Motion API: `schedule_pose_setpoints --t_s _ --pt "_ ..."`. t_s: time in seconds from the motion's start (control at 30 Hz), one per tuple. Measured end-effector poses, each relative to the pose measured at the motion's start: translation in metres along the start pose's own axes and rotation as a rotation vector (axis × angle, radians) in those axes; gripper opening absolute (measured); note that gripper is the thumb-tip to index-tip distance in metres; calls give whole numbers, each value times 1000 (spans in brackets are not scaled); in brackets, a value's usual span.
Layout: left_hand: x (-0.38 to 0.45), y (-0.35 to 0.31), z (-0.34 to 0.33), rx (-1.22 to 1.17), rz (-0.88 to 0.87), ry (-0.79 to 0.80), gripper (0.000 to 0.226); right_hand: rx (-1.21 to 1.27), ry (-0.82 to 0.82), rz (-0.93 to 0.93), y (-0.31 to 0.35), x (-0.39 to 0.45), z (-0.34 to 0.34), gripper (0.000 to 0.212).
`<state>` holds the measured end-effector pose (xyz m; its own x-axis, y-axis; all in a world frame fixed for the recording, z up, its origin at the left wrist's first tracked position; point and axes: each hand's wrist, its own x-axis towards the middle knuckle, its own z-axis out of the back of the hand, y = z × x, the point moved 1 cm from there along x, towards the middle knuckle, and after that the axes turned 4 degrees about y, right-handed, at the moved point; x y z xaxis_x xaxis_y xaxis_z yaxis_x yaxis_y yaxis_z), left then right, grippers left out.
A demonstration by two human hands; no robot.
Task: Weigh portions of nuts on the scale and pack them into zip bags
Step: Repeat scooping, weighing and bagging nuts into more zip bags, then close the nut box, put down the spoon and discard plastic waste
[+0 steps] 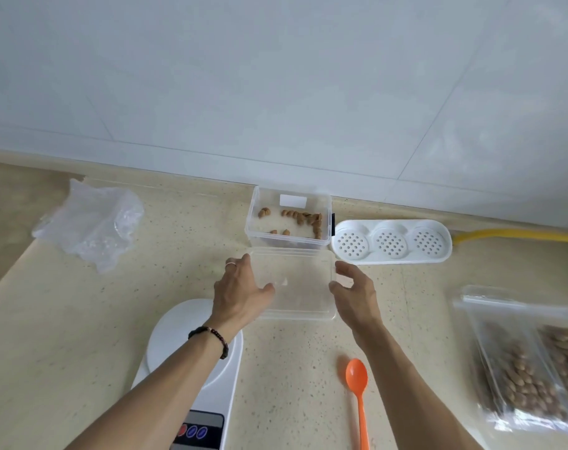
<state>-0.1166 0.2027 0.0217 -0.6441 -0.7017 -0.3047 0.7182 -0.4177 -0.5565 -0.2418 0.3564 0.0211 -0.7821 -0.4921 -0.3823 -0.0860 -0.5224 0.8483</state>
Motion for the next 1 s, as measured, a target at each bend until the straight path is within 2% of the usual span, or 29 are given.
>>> schedule_pose_setpoints --t_s 0.23,0.37,0.53,0.67,0.77,0.87,0.93,1.0 --pt "-21 -27 18 -55 -114 -119 55 15 -49 137 31 -13 34 45" --pt "-6 -39 43 -76 -202 -150 62 -39 -42 201 59 -3 45 45" --pt "43 -47 66 -66 -245 -112 51 -152 -29 166 90 29 36 44" --pt "80 -46 66 -13 -207 -11 59 -255 -32 105 96 64 18 4" --pt "99 -37 59 46 -186 52 45 -326 -29 97 94 81 5 19" --pt "106 -30 51 92 -178 90 45 -379 -34 85 88 85 -2 23" --pt "108 -28 51 78 -183 98 50 -381 -35 84 85 87 -5 21" --pt "111 -28 50 78 -192 92 50 -375 -31 90 85 88 -5 8"
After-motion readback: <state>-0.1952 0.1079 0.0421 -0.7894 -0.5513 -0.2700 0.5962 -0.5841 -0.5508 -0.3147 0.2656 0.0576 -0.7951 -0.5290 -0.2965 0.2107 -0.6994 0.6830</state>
